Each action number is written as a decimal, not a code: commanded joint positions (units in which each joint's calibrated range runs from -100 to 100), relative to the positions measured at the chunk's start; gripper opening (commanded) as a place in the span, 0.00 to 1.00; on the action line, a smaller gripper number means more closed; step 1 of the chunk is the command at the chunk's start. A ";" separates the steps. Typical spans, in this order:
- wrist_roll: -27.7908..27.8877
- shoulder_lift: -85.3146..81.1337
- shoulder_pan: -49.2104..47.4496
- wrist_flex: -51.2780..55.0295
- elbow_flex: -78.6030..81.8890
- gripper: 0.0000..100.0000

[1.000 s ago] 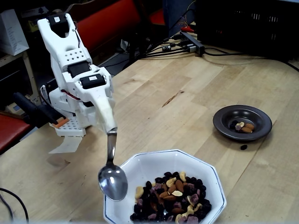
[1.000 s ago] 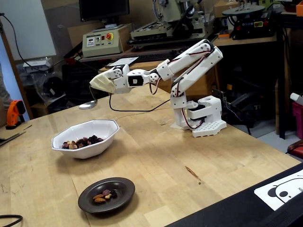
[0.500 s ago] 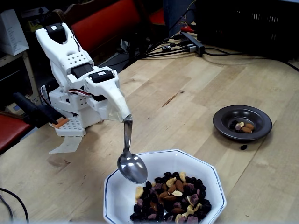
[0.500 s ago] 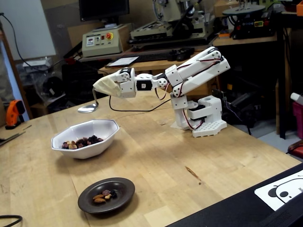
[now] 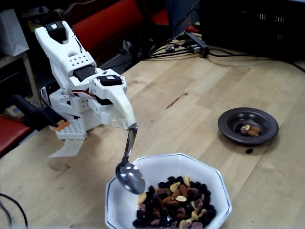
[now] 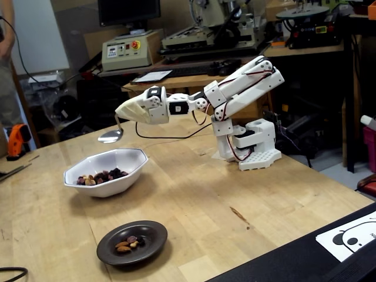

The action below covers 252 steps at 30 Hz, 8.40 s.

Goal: Use spoon to transfer food from the white bowl to brown plate

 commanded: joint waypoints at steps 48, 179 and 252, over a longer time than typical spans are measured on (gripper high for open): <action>9.43 52.02 -9.70 -2.11 -36.76 0.04; -11.62 47.99 -22.81 -2.19 -30.21 0.04; -11.87 19.24 -21.62 2.48 -30.30 0.04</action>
